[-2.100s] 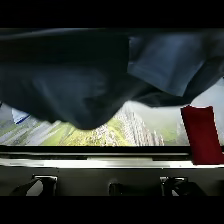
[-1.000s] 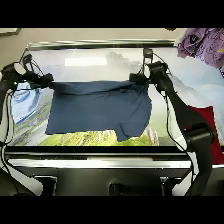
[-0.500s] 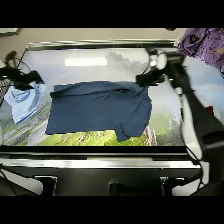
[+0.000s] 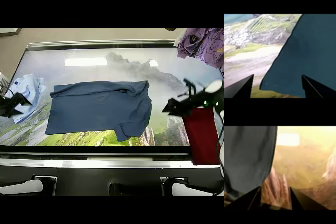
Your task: Fold the clothes and pants, and hang the long-sleeved shirts on hangers.
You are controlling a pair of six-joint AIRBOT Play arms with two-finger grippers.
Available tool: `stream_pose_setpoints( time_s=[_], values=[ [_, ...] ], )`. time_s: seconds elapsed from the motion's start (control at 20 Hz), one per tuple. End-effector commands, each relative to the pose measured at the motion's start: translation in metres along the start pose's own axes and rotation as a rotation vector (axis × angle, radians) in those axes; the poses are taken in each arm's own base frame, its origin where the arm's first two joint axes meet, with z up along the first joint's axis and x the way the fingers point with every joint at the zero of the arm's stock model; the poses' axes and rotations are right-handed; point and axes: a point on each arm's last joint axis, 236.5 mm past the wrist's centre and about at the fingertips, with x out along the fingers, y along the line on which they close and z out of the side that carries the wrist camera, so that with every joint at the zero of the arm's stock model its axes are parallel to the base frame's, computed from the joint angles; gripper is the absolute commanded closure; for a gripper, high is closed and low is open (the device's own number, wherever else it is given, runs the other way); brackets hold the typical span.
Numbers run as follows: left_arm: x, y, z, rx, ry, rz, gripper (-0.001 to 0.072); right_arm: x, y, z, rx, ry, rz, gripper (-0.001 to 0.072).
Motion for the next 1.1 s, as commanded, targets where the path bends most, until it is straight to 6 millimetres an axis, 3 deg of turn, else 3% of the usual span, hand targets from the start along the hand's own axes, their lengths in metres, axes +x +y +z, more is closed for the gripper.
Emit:
stream_pose_setpoints(
  time_s=[0.0, 0.3, 0.55, 0.65, 0.8, 1.05],
  values=[
    [0.019, 0.014, -0.023, -0.044, 0.061, 0.001, 0.0030, 0.042, -0.002, -0.027, 0.105, 0.002, 0.159, 0.0282],
    [0.026, 0.017, -0.023, -0.051, 0.080, 0.004, 0.0030, 0.099, 0.015, -0.034, 0.075, 0.056, 0.186, 0.0272],
    [0.025, 0.016, -0.027, -0.052, 0.095, 0.000, 0.0031, 0.113, 0.031, -0.025, 0.073, 0.027, 0.209, 0.0287],
    [0.026, 0.017, -0.033, -0.062, 0.121, 0.004, 0.0031, 0.115, 0.030, -0.026, 0.075, 0.034, 0.210, 0.0399],
    [0.035, 0.029, -0.044, -0.024, 0.133, -0.003, 0.0030, 0.115, 0.031, -0.027, 0.075, 0.037, 0.212, 0.0677],
    [0.057, 0.027, -0.066, -0.071, 0.085, -0.267, 0.0030, 0.110, 0.042, -0.023, 0.092, 0.021, 0.252, 0.0681]
  ],
)
